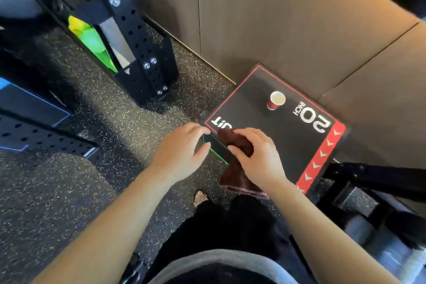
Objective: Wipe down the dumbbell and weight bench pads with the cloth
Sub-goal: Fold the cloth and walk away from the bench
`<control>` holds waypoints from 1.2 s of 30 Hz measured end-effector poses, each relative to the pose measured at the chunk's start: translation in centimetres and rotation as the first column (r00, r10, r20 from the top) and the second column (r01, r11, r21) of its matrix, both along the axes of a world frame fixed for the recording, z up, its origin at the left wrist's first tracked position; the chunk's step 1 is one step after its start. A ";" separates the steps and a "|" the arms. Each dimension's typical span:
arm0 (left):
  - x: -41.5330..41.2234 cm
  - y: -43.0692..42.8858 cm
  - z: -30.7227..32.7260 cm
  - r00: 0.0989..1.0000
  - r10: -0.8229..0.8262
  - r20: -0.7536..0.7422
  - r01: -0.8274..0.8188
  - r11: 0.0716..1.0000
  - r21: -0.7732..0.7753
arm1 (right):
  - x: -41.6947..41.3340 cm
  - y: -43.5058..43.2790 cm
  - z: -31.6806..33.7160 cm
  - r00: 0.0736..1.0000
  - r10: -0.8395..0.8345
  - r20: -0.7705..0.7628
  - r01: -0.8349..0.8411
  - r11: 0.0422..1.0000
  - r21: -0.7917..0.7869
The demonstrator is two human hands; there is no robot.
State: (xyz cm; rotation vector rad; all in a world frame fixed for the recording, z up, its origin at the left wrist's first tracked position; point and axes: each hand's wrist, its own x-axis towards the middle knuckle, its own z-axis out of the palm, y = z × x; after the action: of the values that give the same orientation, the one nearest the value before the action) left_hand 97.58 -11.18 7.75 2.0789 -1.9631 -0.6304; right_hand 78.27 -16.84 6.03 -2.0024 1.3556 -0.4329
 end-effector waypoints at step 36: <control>2.1 -23.0 -37.4 0.891 0.447 -0.074 -0.387 0.836 0.388 | 7.4 -25.6 -39.3 0.916 0.255 -0.310 -0.215 0.964 0.158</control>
State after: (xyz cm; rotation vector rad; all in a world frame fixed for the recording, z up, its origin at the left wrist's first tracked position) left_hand 99.72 -34.19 -29.67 2.4706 -1.3044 -1.0860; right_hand 85.66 -42.46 -33.31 -2.1675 1.2726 0.0987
